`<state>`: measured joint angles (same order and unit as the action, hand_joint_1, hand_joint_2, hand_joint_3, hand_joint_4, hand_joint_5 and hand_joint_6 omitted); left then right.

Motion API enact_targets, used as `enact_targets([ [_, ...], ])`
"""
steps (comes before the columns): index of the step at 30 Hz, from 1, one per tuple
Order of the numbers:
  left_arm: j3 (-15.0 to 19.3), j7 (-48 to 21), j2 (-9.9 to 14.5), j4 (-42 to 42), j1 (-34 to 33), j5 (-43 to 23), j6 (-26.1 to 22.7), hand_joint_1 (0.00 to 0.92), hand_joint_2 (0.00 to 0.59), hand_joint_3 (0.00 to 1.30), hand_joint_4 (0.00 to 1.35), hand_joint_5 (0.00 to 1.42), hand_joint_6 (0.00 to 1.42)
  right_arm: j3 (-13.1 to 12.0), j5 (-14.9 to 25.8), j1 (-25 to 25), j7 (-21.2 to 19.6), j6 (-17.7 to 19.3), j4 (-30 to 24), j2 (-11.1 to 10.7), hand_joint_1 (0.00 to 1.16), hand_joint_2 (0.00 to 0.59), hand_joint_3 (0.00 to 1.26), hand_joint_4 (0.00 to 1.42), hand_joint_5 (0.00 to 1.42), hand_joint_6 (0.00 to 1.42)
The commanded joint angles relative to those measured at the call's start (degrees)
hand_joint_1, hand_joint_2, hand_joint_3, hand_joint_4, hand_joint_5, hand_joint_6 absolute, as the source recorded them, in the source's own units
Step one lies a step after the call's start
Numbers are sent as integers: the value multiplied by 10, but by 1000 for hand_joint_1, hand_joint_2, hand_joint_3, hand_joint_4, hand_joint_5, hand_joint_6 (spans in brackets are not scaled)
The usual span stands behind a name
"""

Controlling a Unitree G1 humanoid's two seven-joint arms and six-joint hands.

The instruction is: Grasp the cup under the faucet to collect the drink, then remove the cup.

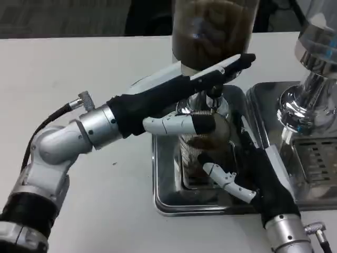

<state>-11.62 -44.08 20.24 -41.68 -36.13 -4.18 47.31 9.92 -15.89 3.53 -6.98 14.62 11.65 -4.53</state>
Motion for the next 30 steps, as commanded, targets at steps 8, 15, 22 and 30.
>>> enact_targets([
  [8,24,-50,-11,2,9,-39,-32,0,45,0,0,0,0,-3,4,1,-2,6,4,6,603,246,0,0,0,0],
  [15,39,-64,-17,27,12,-65,-52,0,47,0,0,0,1,-3,3,2,-1,5,1,5,602,246,0,0,0,0],
  [22,58,-88,-22,57,17,-100,-99,0,47,1,0,0,5,-4,4,2,-1,6,3,5,602,246,0,0,0,0],
  [30,80,-104,-16,106,24,-123,-129,0,47,6,0,0,6,-4,5,-2,0,9,6,4,602,246,0,0,0,0],
])
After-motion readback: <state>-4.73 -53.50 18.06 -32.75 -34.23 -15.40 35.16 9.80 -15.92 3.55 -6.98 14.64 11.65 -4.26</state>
